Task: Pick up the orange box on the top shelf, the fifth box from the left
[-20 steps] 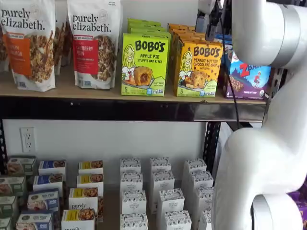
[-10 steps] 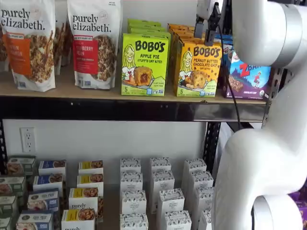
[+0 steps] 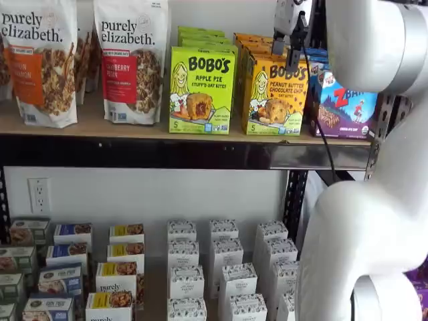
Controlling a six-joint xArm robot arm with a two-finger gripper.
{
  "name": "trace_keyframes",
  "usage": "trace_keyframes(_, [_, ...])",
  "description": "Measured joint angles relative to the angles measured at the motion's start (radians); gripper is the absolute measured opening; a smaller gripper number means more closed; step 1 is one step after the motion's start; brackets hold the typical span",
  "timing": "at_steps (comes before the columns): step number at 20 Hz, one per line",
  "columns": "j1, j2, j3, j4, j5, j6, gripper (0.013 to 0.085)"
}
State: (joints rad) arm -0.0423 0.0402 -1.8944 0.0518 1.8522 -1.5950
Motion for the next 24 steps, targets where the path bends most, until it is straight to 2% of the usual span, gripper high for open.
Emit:
trace_keyframes(8, [-0.003, 0.002, 0.018, 0.006, -0.015, -0.002, 0.0850])
trace_keyframes(24, [0.016, 0.002, 0.054, -0.038, -0.056, 0.005, 0.0850])
